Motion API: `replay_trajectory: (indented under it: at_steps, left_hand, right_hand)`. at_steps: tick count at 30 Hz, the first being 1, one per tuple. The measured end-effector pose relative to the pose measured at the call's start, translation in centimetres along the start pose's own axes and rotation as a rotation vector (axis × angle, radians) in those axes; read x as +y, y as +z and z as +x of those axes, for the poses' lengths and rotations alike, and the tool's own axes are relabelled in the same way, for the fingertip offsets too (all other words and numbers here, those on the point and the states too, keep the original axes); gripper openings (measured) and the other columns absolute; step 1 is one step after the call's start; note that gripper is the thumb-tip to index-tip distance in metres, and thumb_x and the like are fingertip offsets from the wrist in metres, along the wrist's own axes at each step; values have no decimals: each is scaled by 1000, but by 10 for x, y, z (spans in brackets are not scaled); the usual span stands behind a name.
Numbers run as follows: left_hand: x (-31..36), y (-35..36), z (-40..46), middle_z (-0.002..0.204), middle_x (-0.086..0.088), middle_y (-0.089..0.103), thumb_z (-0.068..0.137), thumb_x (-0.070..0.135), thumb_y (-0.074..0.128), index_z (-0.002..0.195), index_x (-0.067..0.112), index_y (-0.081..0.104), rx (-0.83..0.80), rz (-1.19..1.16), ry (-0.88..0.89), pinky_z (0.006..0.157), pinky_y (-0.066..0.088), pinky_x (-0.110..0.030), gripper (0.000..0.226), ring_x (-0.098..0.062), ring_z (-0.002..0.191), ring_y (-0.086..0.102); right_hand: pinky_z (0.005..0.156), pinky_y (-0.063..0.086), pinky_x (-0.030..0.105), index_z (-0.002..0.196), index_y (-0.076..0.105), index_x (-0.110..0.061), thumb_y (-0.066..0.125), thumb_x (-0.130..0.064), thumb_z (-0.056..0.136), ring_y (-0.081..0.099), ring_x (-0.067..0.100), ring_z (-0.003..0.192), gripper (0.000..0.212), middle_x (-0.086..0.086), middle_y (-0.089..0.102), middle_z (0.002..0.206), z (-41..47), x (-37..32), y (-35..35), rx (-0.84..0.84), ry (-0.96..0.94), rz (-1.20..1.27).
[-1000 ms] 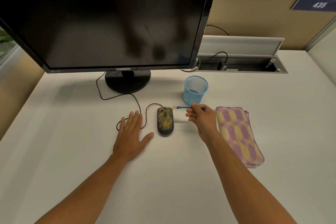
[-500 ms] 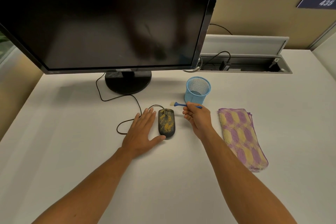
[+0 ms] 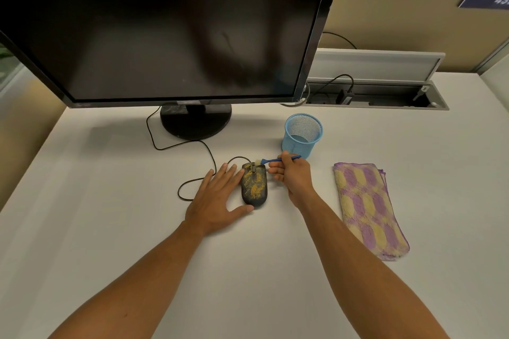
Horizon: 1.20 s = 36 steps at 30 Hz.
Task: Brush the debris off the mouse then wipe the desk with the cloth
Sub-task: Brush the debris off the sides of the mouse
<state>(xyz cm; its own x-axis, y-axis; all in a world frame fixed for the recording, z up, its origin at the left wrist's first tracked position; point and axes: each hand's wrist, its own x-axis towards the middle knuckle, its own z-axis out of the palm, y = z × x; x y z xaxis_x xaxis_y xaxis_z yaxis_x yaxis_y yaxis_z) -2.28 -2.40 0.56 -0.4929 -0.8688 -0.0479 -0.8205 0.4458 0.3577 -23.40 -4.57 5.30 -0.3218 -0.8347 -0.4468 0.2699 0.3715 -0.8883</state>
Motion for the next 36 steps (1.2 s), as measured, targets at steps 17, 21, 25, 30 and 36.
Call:
replay_trajectory:
  at_steps: [17, 21, 25, 30, 36]
  left_hand:
    - [1, 1, 0, 162, 9, 10, 83, 81, 39, 155, 30, 12, 29, -22, -13, 122, -1, -38, 93, -3, 148, -10]
    - [0, 1, -1, 162, 8, 11, 83, 81, 39, 155, 30, 12, 33, -31, -11, 122, -1, -38, 92, -4, 148, -9]
    - [-1, 1, 0, 162, 9, 10, 82, 81, 37, 155, 31, 11, 33, -18, -10, 123, 1, -39, 92, -5, 148, -9]
    - [-1, 1, -1, 162, 9, 10, 83, 81, 38, 155, 32, 10, 34, -31, -3, 123, 0, -39, 92, -4, 148, -10]
    - [0, 2, 1, 162, 9, 10, 82, 82, 38, 155, 32, 11, 21, -31, -19, 123, 1, -40, 92, -4, 148, -10]
  right_hand:
    - [59, 51, 28, 85, 63, -10, 46, -28, 100, 67, 18, 67, 29, 9, 72, 76, 3, -4, 3, 27, -151, -222]
    - [66, 56, 36, 82, 63, -13, 47, -31, 99, 69, 18, 65, 30, 5, 72, 73, 6, -1, 4, 47, -143, -312]
    - [70, 58, 42, 84, 63, -12, 48, -32, 99, 70, 18, 64, 29, 3, 72, 71, 3, -1, -7, 101, -174, -378]
    - [69, 58, 40, 90, 62, -8, 48, -33, 98, 70, 14, 62, 30, 1, 72, 72, 0, -8, -12, 168, -233, -429]
    - [64, 55, 26, 97, 62, -6, 48, -34, 100, 69, 9, 66, 31, 3, 72, 79, -1, -12, 4, 62, -260, -380]
